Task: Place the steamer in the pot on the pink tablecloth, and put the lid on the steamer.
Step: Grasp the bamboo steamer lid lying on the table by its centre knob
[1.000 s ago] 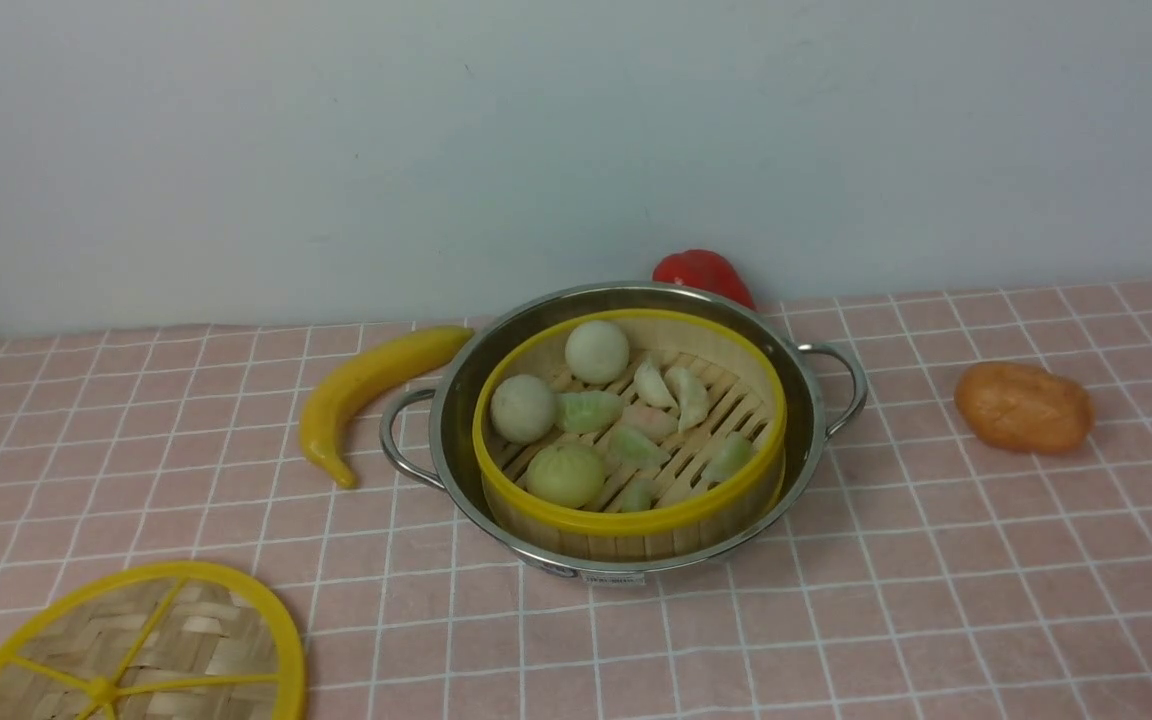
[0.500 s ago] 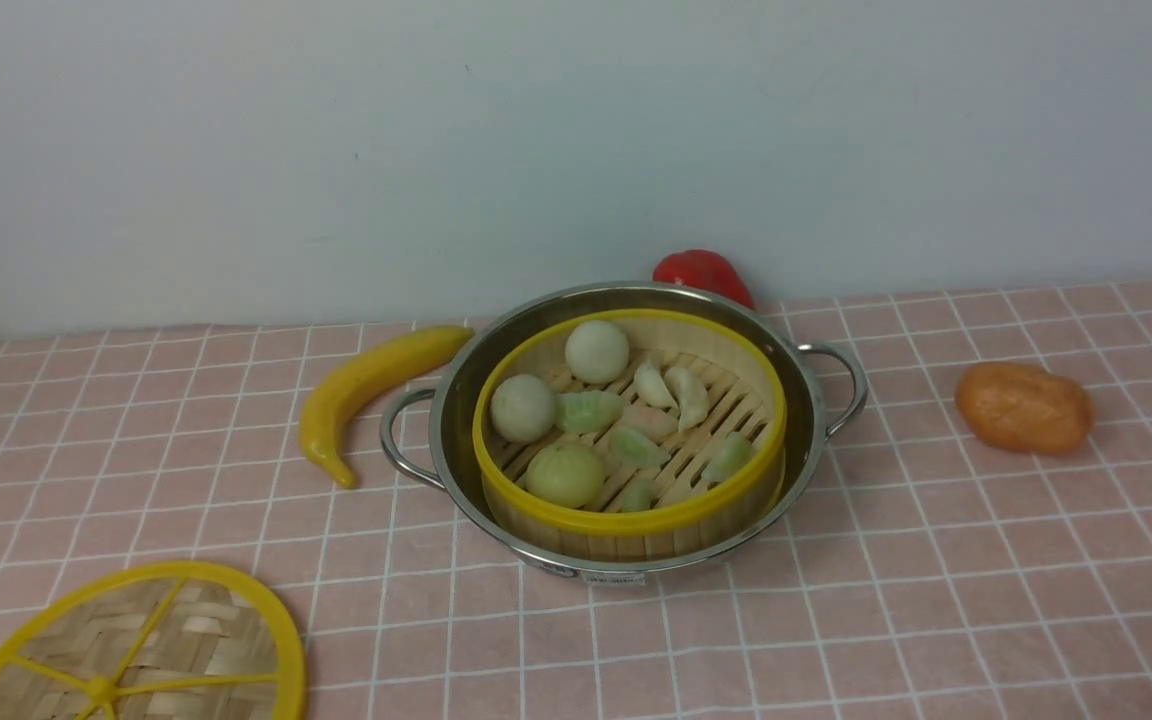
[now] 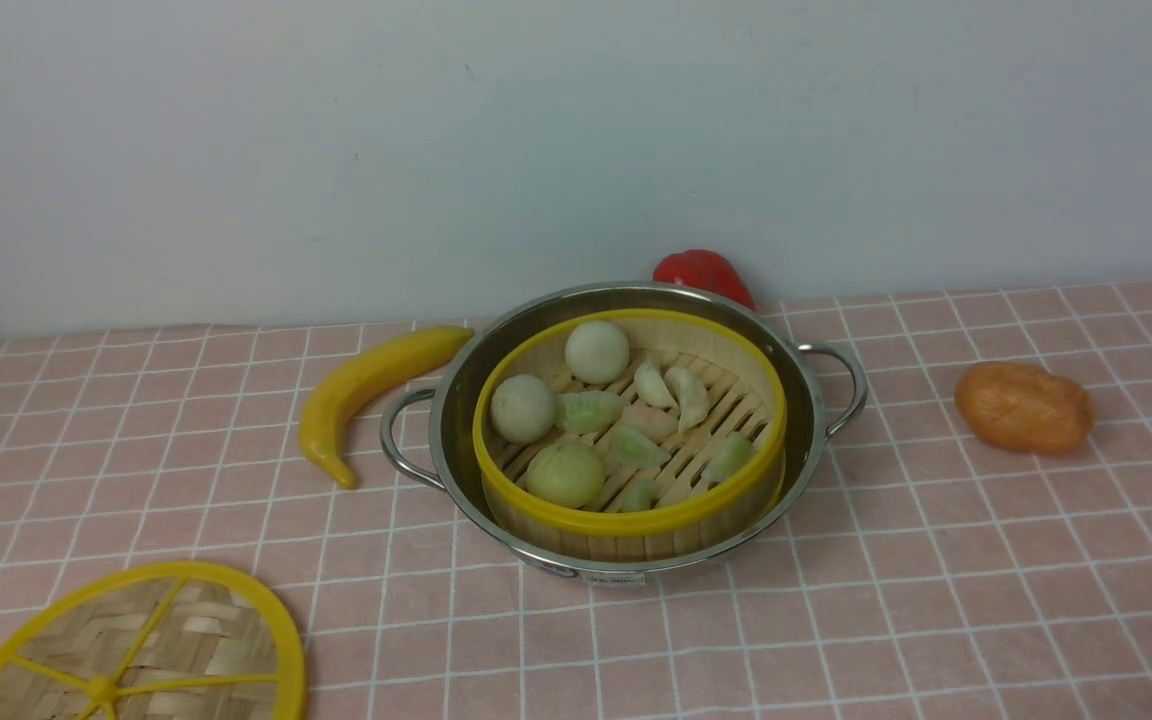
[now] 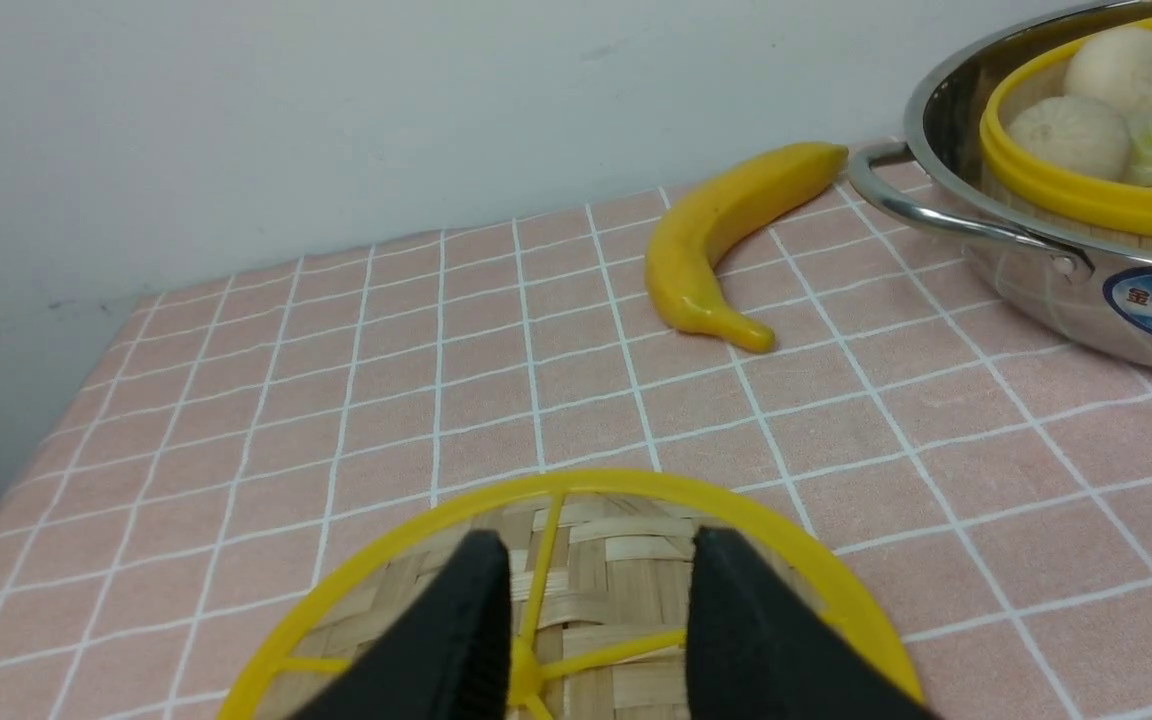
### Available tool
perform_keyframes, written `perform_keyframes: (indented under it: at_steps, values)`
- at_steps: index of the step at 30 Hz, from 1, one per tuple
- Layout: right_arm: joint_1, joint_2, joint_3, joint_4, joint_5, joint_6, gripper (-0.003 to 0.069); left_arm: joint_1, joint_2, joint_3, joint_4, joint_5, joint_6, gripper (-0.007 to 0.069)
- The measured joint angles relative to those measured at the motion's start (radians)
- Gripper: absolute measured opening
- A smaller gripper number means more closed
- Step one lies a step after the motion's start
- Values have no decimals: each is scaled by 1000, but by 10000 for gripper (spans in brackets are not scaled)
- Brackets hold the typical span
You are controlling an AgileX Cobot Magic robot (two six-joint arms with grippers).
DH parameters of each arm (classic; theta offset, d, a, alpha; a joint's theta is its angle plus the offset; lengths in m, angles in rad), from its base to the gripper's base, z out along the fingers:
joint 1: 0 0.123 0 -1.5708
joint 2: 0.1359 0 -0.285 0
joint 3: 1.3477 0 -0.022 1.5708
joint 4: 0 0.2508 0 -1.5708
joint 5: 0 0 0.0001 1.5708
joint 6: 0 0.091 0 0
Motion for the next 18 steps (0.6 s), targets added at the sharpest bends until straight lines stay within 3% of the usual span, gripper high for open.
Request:
perform_keyframes:
  at_steps: [14, 18]
  values:
    - [0, 0, 0, 0, 0, 0, 234, 0, 0, 0, 0, -1, 0, 243]
    - [0, 0, 0, 0, -2, 0, 239, 0, 0, 1, -107, -108, -58, 243]
